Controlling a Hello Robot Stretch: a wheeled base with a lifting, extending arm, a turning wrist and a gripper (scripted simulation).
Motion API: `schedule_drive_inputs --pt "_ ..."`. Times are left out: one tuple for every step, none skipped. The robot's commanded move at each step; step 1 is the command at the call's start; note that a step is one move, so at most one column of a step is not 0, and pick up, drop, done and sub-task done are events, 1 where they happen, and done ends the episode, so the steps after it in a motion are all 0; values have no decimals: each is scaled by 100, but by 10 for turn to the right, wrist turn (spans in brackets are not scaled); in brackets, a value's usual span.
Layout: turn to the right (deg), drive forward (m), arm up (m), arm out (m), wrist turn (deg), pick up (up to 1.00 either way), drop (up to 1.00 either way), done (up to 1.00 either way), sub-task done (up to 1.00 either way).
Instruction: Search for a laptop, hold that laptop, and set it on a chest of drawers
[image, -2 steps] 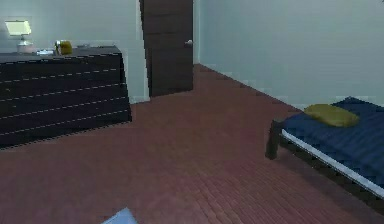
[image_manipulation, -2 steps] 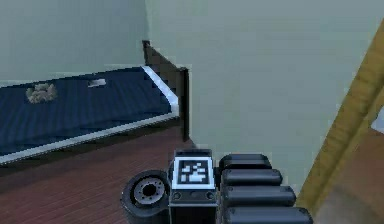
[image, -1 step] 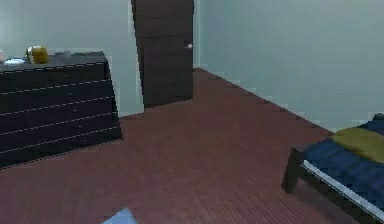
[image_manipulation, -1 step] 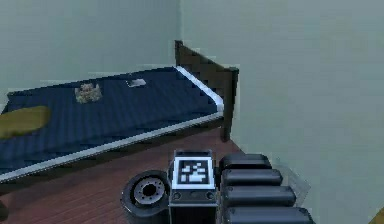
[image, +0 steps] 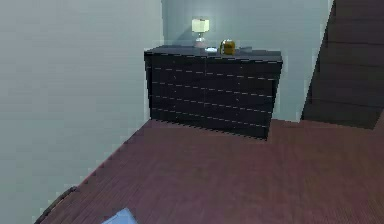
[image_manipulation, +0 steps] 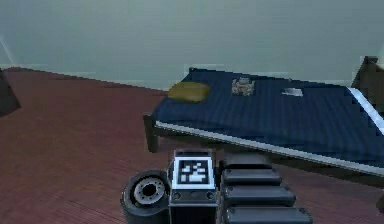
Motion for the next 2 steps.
schedule_drive_inputs --pt "0 100 0 0 0 0 0 0 0" --pt "0 75 0 0 0 0 0 0 0"
